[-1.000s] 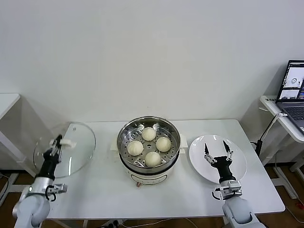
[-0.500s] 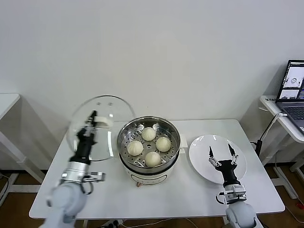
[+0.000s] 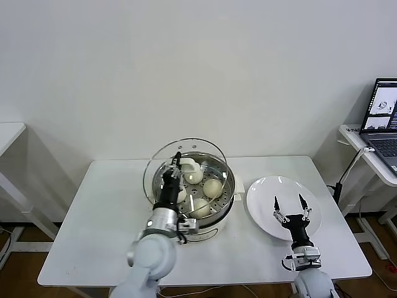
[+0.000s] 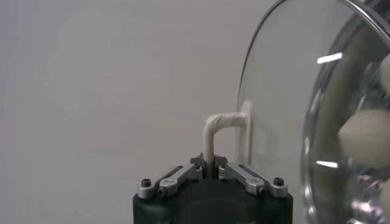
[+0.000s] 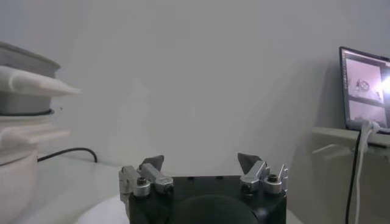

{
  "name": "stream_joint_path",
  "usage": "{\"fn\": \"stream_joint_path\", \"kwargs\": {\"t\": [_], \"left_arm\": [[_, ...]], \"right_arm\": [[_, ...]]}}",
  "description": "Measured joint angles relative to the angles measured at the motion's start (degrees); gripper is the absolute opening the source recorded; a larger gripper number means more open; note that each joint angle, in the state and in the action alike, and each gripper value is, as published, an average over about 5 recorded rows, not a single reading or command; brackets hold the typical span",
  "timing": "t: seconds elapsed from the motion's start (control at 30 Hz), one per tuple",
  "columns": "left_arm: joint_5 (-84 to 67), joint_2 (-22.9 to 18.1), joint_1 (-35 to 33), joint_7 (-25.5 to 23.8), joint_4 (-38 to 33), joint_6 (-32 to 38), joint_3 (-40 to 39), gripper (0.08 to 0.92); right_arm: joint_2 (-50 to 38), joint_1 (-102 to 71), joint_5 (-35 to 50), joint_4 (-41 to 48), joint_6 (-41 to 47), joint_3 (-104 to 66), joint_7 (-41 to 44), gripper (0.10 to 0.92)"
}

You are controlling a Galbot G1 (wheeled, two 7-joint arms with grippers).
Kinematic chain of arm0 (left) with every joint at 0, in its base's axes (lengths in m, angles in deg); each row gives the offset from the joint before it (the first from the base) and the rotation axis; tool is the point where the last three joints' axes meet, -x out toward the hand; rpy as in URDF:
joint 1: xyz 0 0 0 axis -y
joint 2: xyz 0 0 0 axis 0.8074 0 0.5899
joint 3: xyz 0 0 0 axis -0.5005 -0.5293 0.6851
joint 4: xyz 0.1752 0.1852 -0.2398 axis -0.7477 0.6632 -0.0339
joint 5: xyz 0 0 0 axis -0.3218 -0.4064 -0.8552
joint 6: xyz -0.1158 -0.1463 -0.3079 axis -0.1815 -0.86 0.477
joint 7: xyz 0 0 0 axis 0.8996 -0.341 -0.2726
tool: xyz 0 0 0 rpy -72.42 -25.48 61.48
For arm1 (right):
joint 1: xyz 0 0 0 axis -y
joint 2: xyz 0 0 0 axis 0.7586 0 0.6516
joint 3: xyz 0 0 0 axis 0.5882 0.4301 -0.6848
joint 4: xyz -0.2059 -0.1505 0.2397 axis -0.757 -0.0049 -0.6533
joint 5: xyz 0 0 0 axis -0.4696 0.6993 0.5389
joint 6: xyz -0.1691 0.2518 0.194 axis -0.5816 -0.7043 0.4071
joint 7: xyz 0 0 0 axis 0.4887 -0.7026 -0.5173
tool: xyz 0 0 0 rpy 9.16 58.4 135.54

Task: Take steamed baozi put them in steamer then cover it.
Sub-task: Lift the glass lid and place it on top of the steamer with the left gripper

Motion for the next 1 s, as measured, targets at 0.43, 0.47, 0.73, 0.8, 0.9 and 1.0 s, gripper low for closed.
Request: {"fn": "stream_joint_path", "kwargs": {"t": [0.43, 0.47, 0.73, 0.8, 0.9, 1.0], "left_arm": [[8.07, -5.94, 2.75, -5.67, 6.11, -3.90, -3.61, 0.192], [8.52, -6.14, 2.81, -5.89, 6.49, -4.01, -3.71, 0.192], [11.96, -7.22, 2.94, -7.23, 8.40, -4.34, -3.79, 0.192], [12.63, -7.43, 2.96, -7.47, 8.59, -4.39, -3.72, 0.192], [13.57, -7.75, 2.99, -7.73, 8.90, -4.40, -3.59, 0.192], [14.38, -7.95, 3.08, -7.95, 9.17, -4.38, -3.47, 0.192]], "right_arm": [[0.48, -0.34, -0.56, 0.48, -0.13, -0.59, 0.33, 0.823], [0.48, -0.36, -0.57, 0.49, -0.14, -0.64, 0.36, 0.823], [0.58, -0.21, -0.82, 0.59, -0.21, -0.60, 0.53, 0.823], [0.59, -0.16, -0.89, 0.71, -0.25, -0.51, 0.56, 0.823], [0.63, -0.09, -1.01, 0.88, -0.31, -0.38, 0.62, 0.823], [0.75, -0.01, -1.16, 0.95, -0.37, -0.32, 0.65, 0.823]]}}
